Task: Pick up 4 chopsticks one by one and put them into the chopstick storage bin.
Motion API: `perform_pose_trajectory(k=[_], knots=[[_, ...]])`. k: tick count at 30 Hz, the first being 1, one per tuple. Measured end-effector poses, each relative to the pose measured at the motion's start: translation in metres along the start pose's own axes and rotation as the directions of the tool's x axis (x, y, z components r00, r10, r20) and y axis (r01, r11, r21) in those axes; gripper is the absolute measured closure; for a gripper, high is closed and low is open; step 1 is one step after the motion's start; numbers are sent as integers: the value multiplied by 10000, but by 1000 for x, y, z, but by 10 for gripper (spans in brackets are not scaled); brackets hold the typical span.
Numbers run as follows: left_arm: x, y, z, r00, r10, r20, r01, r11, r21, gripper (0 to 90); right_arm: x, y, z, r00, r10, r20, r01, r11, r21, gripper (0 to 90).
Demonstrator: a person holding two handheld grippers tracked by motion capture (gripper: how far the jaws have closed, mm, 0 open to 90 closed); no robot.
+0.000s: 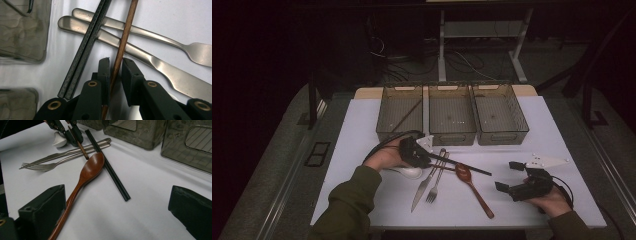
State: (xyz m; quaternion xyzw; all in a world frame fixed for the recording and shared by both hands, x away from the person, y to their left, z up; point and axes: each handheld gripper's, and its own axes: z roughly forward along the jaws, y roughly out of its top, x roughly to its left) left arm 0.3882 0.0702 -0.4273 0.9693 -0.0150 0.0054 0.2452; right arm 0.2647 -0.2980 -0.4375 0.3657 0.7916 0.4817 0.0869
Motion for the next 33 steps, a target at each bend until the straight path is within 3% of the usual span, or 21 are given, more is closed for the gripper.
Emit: perform_pose_trajectory(k=[14,24,33], knots=[[0,0,0,9999,100,67,-99,9999,-39,827,0,0,0,10000,8,6,-8,10000,-11,10],[-1,2,0,9993,369,-50,-369,9993,-10,837,0,0,0,10000,-2,11,2,10000,7,10],[-1,3,-7,9990,309,-326,-319,9990,-308,839,0,0,0,10000,0,14,0,10000,6,10]])
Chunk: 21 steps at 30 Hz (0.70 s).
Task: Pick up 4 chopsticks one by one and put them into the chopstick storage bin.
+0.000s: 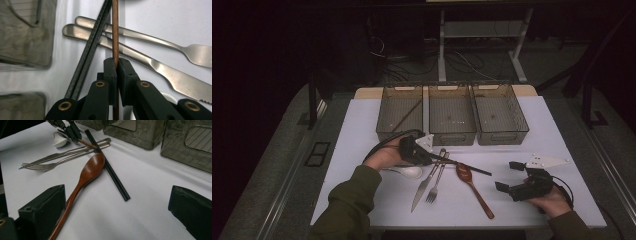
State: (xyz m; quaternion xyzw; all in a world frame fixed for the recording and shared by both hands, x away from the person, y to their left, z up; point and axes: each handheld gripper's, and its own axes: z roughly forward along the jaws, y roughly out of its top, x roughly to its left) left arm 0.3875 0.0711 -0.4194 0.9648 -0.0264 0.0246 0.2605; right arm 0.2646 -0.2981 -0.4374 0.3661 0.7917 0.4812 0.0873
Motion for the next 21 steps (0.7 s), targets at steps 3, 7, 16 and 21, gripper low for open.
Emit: perform_pose_trajectory(k=[3,7,16,21], knots=[[0,0,-4,9999,-84,-113,83,9999,-106,839,0,0,0,10000,-2,4,2,10000,-3,10],[1,0,-9,9993,-225,-301,218,9994,-251,839,0,0,0,10000,-2,8,2,10000,-4,10],[1,0,-22,9923,-1104,-563,1072,9926,-570,839,0,-4,0,9997,229,-107,-231,9996,-173,10],[3,-1,-31,9851,-1574,-687,1505,9840,-952,839,-1,-8,4,9998,78,-161,-78,10000,47,10]])
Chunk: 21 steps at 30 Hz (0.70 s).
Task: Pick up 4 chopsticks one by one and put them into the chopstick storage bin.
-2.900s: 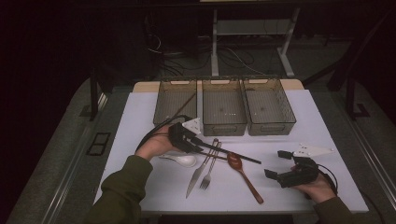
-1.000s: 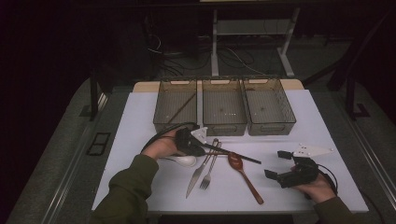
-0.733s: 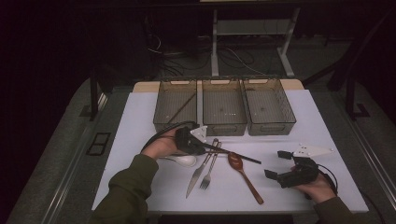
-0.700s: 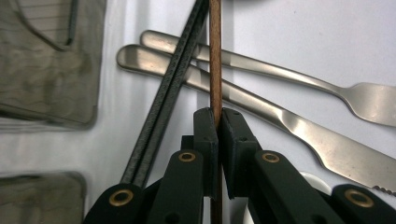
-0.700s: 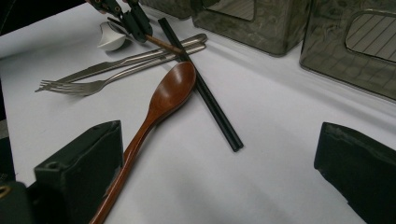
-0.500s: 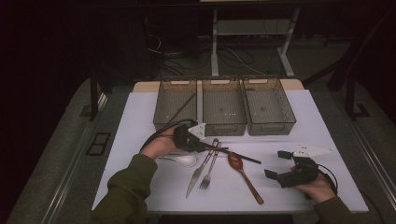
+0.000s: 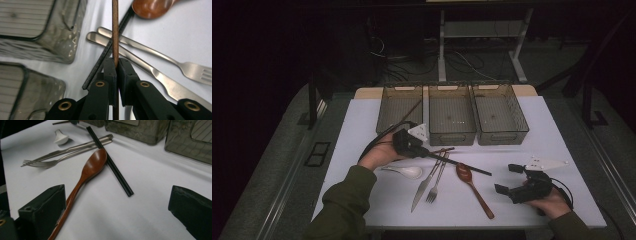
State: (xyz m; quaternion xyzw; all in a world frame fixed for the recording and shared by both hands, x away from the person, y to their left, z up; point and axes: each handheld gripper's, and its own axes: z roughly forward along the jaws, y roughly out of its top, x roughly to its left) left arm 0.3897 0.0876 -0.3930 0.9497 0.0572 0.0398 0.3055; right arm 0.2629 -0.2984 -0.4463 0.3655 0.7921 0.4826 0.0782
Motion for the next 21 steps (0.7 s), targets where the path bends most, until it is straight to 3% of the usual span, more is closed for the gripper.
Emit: perform_pose_trajectory(k=[9,15,21], knots=[[3,2,-15,9969,-768,-147,755,9945,-731,839,-1,0,0,10000,-2,-1,2,10000,-10,10],[5,4,-25,9894,-1440,-209,1398,9805,-1382,839,-1,2,-1,10000,-10,19,10,10000,-68,10],[9,3,-35,9773,-2080,-393,1973,9622,-1876,839,-1,2,-2,10000,73,30,-73,9999,-134,10]])
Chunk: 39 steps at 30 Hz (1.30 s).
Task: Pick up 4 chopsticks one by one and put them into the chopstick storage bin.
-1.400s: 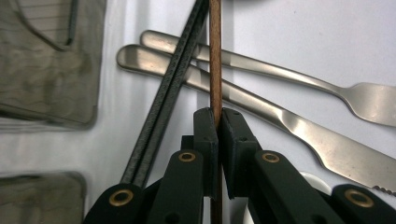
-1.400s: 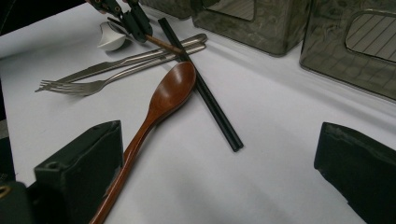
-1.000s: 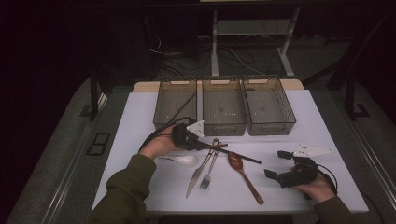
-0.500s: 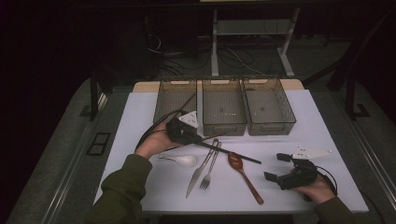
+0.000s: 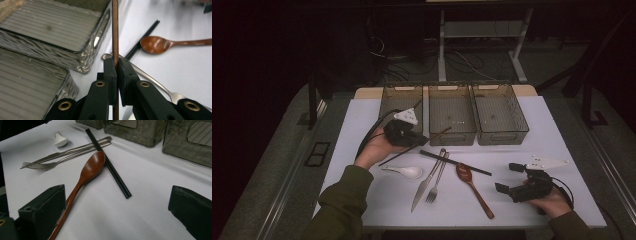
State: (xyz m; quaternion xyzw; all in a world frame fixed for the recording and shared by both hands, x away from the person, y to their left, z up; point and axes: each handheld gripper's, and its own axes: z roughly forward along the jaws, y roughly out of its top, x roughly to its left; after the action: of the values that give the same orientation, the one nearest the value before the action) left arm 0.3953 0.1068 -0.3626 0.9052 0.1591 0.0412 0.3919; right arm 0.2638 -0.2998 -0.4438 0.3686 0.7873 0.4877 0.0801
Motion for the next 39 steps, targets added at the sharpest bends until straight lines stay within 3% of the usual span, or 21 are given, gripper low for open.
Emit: perform_pose_trajectory(k=[6,11,15,21,29,30,33,39], knots=[[5,4,-11,9978,-510,-413,492,9979,-426,839,0,0,0,10000,27,11,-27,10000,-34,10],[10,7,-20,9902,-923,-1047,850,9938,-721,839,0,0,0,10000,68,8,-68,9999,-107,10],[14,9,-27,9829,-1298,-1305,1146,9864,-1175,839,0,0,0,10000,26,7,-26,9999,-127,10],[22,14,-36,9678,-1806,-1754,1539,9758,-1553,840,0,0,0,10000,27,0,-27,9999,-122,10],[35,23,-45,9507,-2167,-2219,1704,9627,-2100,839,-1,0,0,10000,62,-17,-62,9999,-148,10],[38,24,-47,9490,-2144,-2310,1677,9641,-2058,840,-1,0,0,10000,71,-26,-72,9998,-176,10],[44,27,-49,9382,-2434,-2461,1835,9526,-2428,839,-1,0,-1,10000,71,-19,-72,9998,-161,10],[57,33,-53,9258,-2730,-2615,1952,9376,-2878,839,-1,0,-1,10000,54,-26,-54,9998,-171,10]])
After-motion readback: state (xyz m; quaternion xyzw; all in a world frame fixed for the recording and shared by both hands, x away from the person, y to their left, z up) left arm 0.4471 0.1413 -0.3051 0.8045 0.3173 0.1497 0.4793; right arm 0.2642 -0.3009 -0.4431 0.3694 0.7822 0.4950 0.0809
